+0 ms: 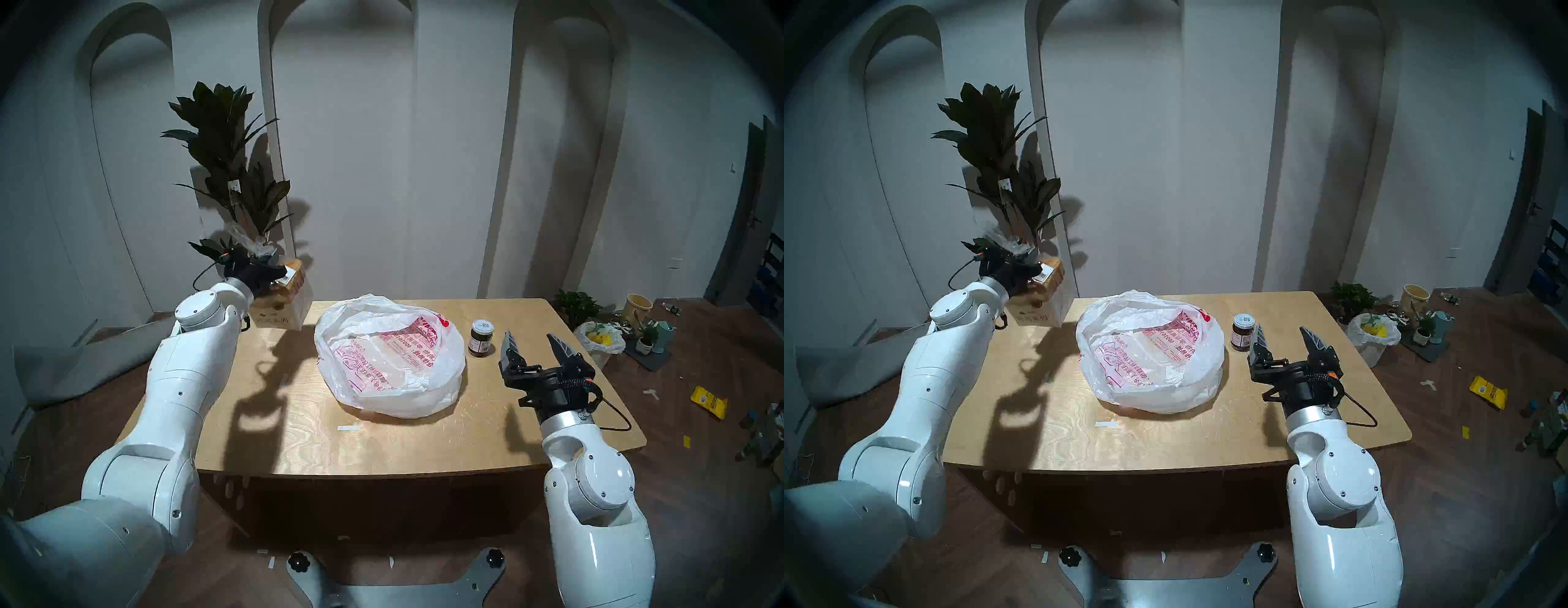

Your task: Bag the groceries: heavy items first, fragile items on top

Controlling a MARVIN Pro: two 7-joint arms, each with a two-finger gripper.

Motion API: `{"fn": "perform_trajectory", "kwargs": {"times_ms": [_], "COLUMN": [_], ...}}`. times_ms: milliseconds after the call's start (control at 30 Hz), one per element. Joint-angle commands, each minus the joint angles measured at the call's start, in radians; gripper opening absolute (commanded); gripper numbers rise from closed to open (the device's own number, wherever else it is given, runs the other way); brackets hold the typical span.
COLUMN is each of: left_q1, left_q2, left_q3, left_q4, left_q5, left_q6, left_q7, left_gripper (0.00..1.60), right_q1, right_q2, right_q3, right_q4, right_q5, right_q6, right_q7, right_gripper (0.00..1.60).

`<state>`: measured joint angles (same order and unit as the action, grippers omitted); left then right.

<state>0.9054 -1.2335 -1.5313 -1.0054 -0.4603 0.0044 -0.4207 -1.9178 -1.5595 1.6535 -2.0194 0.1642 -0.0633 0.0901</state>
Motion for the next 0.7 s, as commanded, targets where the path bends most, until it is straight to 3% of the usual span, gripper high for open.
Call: {"fn": "perform_trajectory", "kwargs": {"times_ms": [0, 400, 667], "left_q1": [-0.079, -0.094, -0.013], "left_q2": [-0.007, -0.059, -0.069], "left_q3": [0.018, 0.095, 0.182], "left_q4": [-0.116, -0.235, -0.333], "left_q5": [-0.037, -0.112, -0.141], "left_q6": [-0.047, -0.026, 0.011], "left_q7": [-0.123, -0.332, -0.484], "left_gripper": [0.0, 0.0, 0.0], "right_q1": [0.005, 0.006, 0.006], "right_q2": [-0.002, -0.003, -0.004], "right_q3": [-0.003, -0.005, -0.007], "right_q4": [-0.021, -0.018, -0.019], "right_q5": [0.0, -0.008, -0.011], "right_q6": [-0.006, -0.006, -0.006], "right_q7": [0.0, -0.008, -0.011], "right_gripper": [1.6, 1.6, 1.6]}}
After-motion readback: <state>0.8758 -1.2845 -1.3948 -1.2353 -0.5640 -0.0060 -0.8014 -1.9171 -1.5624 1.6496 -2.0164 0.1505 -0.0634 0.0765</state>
